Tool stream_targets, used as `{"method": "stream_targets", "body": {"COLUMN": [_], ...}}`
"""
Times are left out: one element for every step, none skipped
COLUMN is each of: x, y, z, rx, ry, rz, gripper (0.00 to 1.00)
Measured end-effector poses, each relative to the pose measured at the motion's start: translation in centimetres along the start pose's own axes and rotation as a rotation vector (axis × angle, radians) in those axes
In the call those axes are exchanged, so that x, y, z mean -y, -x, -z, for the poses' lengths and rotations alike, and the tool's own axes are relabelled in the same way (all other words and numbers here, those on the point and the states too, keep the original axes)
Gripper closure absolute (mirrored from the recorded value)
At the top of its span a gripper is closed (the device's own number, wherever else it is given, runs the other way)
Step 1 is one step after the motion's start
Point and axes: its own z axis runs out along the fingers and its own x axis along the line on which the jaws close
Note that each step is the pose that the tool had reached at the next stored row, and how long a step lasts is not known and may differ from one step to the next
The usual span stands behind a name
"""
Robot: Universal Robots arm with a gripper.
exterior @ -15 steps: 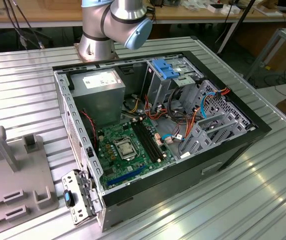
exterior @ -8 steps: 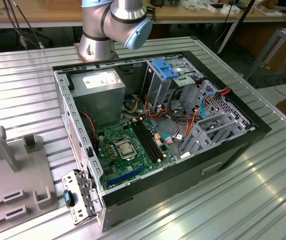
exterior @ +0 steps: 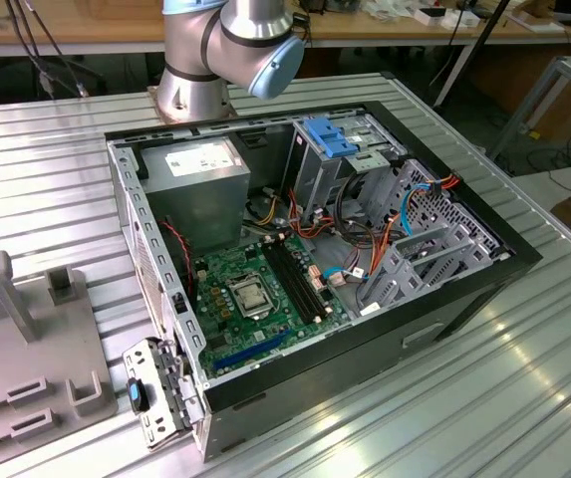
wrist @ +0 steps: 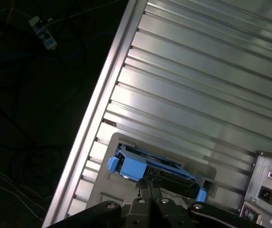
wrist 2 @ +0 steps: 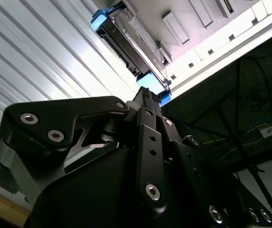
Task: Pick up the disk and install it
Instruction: 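Pick up the disk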
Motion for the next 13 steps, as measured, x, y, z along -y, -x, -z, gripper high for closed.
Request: {"method": "stream_targets", "body": {"x": [0.0, 0.0, 0.0, 0.0, 0.0, 0.0, 0.0, 0.0, 0.0, 0.0, 0.0, 0.0, -0.01], "y": [0.0, 0.0, 0.0, 0.0, 0.0, 0.0, 0.0, 0.0, 0.0, 0.0, 0.0, -0.01, -0.01], "z": [0.0, 0.0, 0.0, 0.0, 0.0, 0.0, 0.0, 0.0, 0.0, 0.0, 0.0, 0.0, 0.0], "rx": [-0.0004, -0.0006, -0.0008, -0.0013, -0.0014, -0.0016, -0.0018, -0.0021, -0.0024, -0.0029, -0.0037, -0.0046, -0.0056], "ry": [0.0002, 0.0003, 0.0005, 0.0006, 0.0007, 0.0008, 0.0009, 0.0011, 0.0012, 0.0015, 0.0019, 0.0023, 0.0028], "rz": [0.009, 0.013, 0.019, 0.026, 0.029, 0.032, 0.038, 0.043, 0.051, 0.06, 0.077, 0.096, 0.114], "gripper": [0.89, 0.89, 0.89, 0.89, 0.89, 0.89, 0.89, 0.89, 0.89, 0.89, 0.89, 0.89, 0.89]}}
